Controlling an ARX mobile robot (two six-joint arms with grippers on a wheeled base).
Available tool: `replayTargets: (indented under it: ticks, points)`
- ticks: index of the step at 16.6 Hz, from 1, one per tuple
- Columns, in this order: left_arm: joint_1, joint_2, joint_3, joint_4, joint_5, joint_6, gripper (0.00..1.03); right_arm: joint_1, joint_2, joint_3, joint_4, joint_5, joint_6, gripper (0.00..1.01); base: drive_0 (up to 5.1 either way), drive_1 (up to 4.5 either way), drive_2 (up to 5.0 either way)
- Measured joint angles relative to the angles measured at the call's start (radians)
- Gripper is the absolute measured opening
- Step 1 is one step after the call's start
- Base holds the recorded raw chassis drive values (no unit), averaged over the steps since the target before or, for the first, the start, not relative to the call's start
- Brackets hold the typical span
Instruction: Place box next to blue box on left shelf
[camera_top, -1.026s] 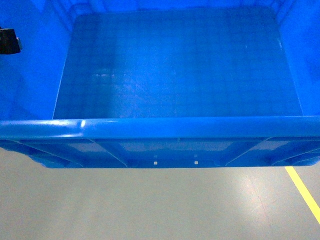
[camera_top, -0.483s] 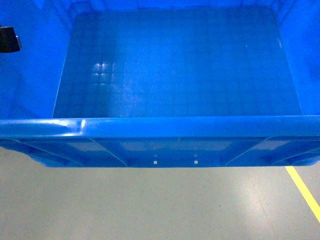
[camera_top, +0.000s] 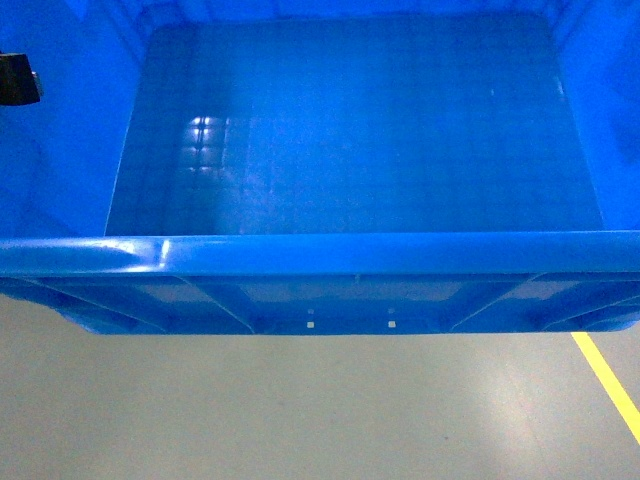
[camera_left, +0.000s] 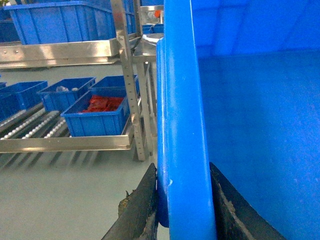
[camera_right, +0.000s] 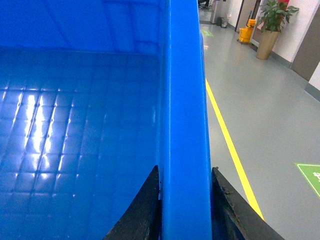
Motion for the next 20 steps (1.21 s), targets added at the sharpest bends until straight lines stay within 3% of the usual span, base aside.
replayTargets:
  ticks: [20]
  points:
    - [0.000,0.000,0.000,-0.001,0.001,0.000,0.20,0.000,0.000,0.000,-0.002,0.001,0.000,0.21,0.0,4.12,-4.1]
